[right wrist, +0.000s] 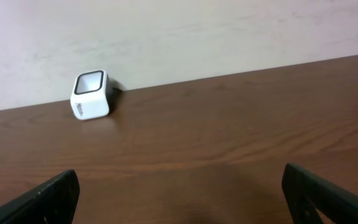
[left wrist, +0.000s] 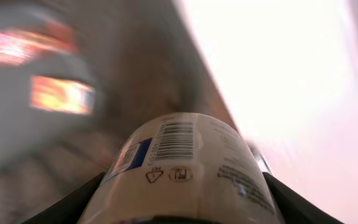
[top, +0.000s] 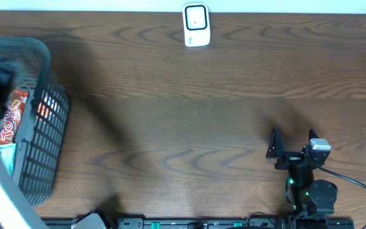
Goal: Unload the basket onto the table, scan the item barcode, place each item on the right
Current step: 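Grasp the green-capped jar in the basket with the left gripper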
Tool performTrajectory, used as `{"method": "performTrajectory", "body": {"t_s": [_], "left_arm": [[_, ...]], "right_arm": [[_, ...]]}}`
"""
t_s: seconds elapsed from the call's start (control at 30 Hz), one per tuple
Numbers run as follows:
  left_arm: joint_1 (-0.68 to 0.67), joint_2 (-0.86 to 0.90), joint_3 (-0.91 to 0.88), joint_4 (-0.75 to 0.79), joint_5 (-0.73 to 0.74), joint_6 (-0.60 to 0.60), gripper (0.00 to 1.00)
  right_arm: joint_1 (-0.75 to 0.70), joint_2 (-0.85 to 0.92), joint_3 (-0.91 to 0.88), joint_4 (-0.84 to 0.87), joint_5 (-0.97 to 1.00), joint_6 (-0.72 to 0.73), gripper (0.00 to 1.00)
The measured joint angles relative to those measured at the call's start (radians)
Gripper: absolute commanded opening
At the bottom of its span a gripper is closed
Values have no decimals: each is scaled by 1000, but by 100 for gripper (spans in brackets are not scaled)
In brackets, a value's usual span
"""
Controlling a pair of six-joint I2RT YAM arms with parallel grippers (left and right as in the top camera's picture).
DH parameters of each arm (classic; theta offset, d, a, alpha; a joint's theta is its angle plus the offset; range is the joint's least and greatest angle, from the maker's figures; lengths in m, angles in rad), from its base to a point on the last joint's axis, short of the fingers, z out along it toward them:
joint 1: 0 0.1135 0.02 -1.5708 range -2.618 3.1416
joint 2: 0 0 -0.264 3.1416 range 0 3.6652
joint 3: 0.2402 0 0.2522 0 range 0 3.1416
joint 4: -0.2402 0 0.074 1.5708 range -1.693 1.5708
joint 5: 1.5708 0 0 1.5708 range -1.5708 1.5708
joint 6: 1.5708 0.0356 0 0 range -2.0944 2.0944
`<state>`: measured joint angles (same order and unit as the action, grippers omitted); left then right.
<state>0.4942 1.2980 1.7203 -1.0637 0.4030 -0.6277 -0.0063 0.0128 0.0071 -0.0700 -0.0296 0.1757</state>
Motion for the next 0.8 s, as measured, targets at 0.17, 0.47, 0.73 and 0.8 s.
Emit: {"method": "performTrajectory", "body": {"t_s": [0.17, 0.47, 0.73, 0.8], "left_arm": [[-343, -6, 0, 24, -3, -5, 64], [-837, 182, 0, -11, -228, 52, 64], [-1044, 464, -1, -31, -275, 312, 64], [-1079, 531, -1, -29, -273, 393, 64]], "right_arm": [[0, 0, 0, 0, 0, 0, 99], [0, 0, 0, 0, 0, 0, 99], [0, 0, 0, 0, 0, 0, 99], [0, 0, 0, 0, 0, 0, 99]]}}
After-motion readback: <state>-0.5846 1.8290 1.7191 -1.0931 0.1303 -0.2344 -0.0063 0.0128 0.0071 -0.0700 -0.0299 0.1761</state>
